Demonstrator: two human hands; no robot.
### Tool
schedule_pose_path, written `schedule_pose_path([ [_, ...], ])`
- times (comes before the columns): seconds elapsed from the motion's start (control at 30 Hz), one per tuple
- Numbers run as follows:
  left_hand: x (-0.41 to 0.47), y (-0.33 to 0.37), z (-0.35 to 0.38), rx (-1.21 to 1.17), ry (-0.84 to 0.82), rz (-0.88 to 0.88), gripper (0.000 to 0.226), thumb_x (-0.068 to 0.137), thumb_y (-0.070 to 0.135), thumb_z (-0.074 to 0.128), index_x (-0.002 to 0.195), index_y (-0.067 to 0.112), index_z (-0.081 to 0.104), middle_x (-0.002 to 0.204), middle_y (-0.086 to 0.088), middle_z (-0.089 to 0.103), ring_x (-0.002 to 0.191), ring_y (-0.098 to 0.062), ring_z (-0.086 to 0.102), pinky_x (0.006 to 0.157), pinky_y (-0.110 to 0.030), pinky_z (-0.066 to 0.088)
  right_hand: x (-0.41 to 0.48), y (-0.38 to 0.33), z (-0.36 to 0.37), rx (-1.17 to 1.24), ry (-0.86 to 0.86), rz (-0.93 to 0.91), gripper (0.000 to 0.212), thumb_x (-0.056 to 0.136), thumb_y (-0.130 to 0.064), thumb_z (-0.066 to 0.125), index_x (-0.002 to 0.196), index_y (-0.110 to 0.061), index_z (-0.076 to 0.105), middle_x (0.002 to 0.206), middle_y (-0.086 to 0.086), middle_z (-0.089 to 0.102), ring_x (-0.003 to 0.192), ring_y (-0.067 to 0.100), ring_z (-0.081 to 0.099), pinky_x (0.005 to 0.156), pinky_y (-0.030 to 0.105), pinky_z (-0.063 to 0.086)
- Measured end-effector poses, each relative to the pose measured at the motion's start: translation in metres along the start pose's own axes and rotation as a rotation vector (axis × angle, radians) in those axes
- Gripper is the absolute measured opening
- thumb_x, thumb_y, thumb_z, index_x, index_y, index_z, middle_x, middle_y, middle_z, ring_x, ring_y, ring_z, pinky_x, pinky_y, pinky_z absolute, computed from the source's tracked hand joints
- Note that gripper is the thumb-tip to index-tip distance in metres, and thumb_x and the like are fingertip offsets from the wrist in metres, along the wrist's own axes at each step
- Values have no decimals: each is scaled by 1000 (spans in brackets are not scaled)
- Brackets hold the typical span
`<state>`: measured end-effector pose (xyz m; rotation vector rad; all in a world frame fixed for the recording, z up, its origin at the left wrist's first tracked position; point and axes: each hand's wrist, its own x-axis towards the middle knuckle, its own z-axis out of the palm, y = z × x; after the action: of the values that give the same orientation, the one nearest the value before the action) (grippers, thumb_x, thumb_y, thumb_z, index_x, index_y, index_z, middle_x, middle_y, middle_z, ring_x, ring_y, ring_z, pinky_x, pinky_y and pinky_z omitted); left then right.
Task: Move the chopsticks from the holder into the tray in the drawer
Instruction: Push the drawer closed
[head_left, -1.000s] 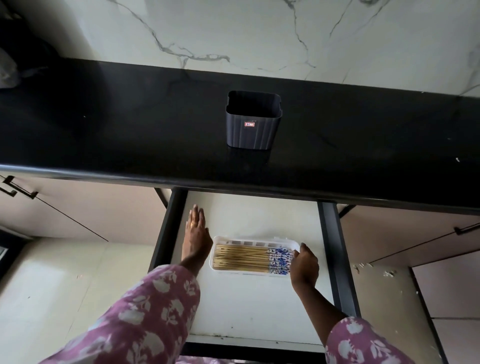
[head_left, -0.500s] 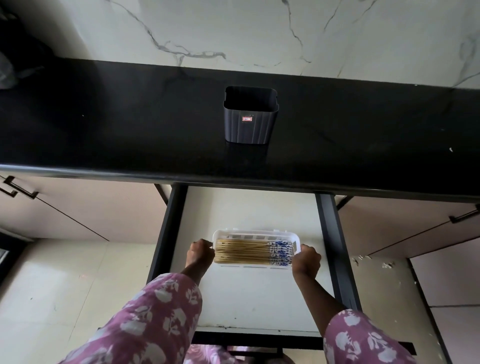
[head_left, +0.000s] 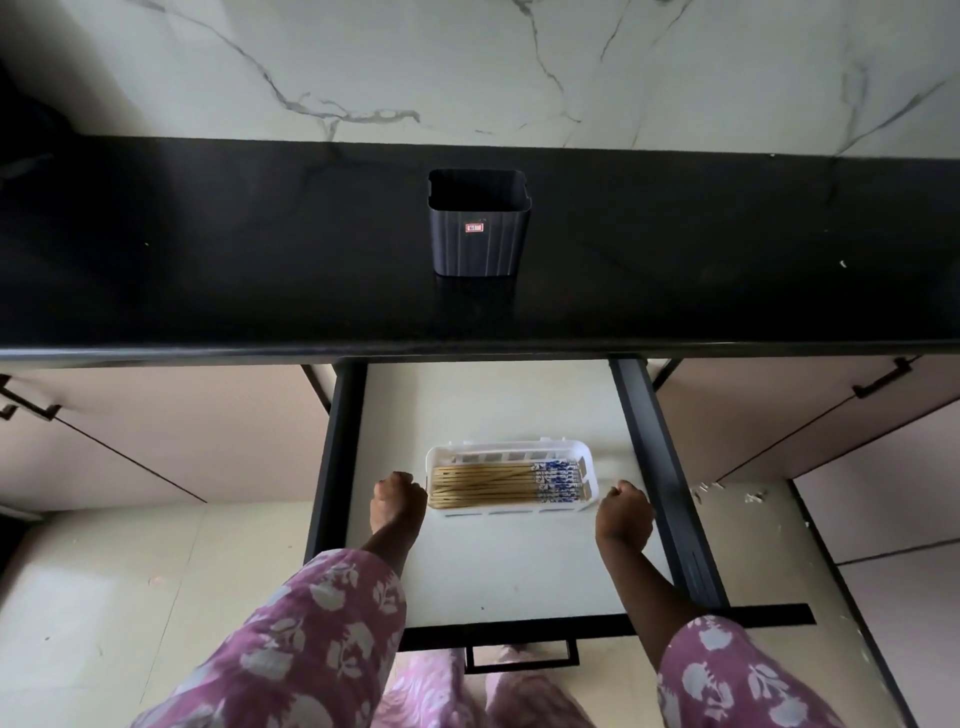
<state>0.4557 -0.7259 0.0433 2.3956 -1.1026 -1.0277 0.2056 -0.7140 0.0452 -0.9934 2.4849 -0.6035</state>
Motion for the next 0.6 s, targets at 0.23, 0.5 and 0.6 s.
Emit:
schedule_pose_path([
  [0.23, -33, -9, -13, -90, 60, -1, 40, 85, 4, 44, 120, 10, 62, 123, -17, 60, 110, -36, 57, 89, -33, 47, -38, 10, -23, 19, 21, 49, 26, 93, -2, 40, 105, 2, 63, 106, 27, 65, 100, 42, 60, 75, 41, 51],
  [0.5, -101, -22, -14, -133, 169, -58, 43, 86, 0, 41, 125, 6, 57, 125, -19, 57, 111, -36, 56, 88, -35, 46, -62, 45, -51, -125, -54, -99, 35, 90, -5, 42, 122, 5, 52, 140, 25, 41, 135, 38, 34, 109, 47, 36],
  [0.6, -129, -32, -8, -94, 222, -32, 43, 86, -1, 40, 128, 4, 51, 130, -18, 52, 118, -33, 50, 96, -37, 42, -78, 61, -63, -75, -16, -114, 51, 91, -7, 42, 139, 5, 32, 156, 22, 14, 146, 34, 6, 118, 45, 14],
])
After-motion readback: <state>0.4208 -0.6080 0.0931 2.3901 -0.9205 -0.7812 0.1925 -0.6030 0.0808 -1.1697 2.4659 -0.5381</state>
